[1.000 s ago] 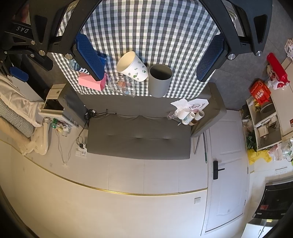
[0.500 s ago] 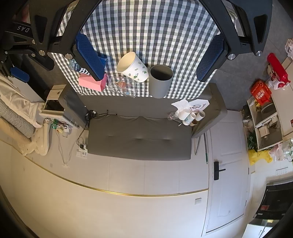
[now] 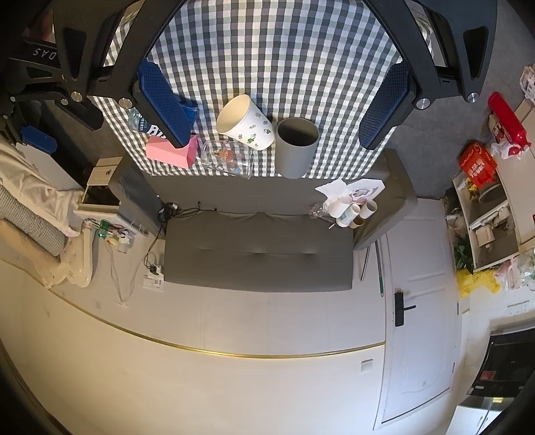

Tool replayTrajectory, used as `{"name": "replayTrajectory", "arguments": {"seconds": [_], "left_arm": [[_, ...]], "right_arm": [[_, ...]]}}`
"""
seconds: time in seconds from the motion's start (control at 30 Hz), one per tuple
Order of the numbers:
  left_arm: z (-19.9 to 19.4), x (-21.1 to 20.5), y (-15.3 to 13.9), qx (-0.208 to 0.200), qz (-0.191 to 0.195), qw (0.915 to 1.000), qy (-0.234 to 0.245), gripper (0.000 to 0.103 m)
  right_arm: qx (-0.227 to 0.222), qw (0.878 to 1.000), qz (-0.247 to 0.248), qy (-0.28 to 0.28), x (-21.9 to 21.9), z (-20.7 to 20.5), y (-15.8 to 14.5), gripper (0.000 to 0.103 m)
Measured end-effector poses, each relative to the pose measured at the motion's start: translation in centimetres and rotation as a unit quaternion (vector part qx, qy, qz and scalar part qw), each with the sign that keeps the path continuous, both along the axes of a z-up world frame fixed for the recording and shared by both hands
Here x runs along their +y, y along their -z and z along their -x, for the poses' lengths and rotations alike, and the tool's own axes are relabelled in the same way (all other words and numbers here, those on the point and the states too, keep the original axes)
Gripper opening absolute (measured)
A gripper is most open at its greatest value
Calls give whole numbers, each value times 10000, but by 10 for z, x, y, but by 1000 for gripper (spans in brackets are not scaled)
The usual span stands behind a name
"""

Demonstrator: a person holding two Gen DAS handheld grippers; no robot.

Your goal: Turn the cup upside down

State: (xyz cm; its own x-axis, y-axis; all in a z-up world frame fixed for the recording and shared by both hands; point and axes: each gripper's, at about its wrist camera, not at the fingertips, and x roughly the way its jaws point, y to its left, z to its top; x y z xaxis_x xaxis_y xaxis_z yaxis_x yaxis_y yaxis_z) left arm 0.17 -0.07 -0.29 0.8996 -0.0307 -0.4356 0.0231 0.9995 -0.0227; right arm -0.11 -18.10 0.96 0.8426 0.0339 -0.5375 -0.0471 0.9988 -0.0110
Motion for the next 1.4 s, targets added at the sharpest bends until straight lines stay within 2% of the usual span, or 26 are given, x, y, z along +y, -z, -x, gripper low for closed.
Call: {"name": "replayTrajectory", "arguments": {"seconds": [0.97, 1.2, 1.4], "left_arm": [[-1, 2, 1, 37, -39, 10000, -59, 103], [-16, -4, 5, 323, -251, 9991, -124, 103], [-50, -9, 14, 796, -223, 9963, -217, 103]], "right_arm": [[34, 9999, -119, -110, -10, -3, 1, 103], [244, 9994, -27, -259, -27, -15, 7, 103], [316, 9983, 425, -232, -55, -55, 5, 103]]}}
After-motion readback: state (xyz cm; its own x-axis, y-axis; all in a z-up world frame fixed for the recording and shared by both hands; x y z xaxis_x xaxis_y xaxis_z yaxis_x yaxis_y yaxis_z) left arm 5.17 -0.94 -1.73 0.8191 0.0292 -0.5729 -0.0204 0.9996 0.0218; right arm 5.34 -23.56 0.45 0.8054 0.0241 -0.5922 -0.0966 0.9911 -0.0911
